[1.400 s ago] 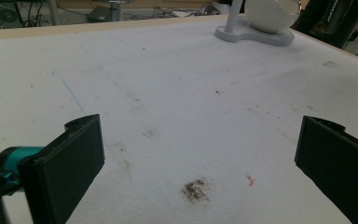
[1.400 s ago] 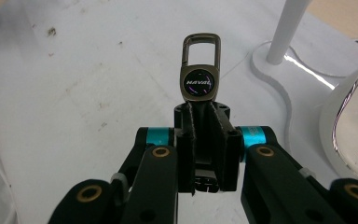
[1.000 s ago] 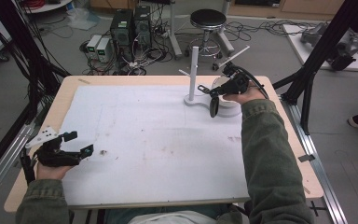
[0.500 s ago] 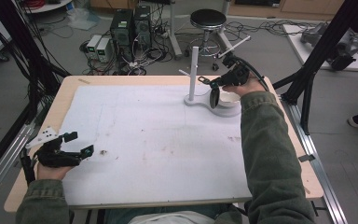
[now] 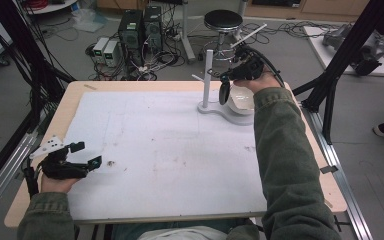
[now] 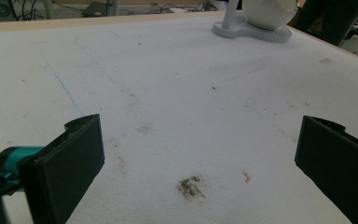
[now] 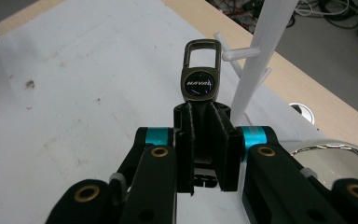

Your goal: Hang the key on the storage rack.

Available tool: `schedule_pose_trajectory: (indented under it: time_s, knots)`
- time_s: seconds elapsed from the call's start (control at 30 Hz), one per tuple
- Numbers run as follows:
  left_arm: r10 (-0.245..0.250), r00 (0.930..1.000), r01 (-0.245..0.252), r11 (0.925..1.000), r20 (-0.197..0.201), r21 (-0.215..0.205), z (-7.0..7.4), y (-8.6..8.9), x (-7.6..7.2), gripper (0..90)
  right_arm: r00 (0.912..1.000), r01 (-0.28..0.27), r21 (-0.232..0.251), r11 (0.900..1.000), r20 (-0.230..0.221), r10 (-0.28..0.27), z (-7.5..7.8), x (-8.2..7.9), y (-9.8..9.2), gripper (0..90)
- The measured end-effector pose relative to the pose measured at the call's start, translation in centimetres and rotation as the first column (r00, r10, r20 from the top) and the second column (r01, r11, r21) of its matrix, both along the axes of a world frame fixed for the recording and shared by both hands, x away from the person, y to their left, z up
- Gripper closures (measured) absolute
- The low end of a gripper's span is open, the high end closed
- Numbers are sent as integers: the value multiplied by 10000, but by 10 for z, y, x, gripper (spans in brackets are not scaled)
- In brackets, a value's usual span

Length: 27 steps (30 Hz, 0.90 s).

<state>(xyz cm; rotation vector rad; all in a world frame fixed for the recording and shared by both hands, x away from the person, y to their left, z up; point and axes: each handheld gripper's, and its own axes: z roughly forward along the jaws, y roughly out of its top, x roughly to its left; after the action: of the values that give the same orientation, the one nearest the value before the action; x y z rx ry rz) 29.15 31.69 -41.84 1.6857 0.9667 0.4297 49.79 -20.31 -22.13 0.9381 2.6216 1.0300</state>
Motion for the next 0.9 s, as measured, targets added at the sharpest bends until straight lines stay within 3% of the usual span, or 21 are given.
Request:
schedule_pose_trajectory:
  time_s: [0.03,0.3,0.47,0.9]
  knots:
    - [-8,10000,8,10000,1,2,0,0,0,18,9999,146,-224,9996,47,-145,2,3,2,806]
    - [18,10000,-18,10000,-23,13,0,1,0,18,9996,255,-330,9991,161,-249,6,5,7,804]
    - [29,10000,-29,10000,-7,37,-1,1,1,18,9988,478,-749,9960,-53,-484,0,9,9,804]
    - [24,10000,-24,10000,-28,33,-1,1,1,18,9969,742,-1025,9920,-168,-763,-9,17,18,799]
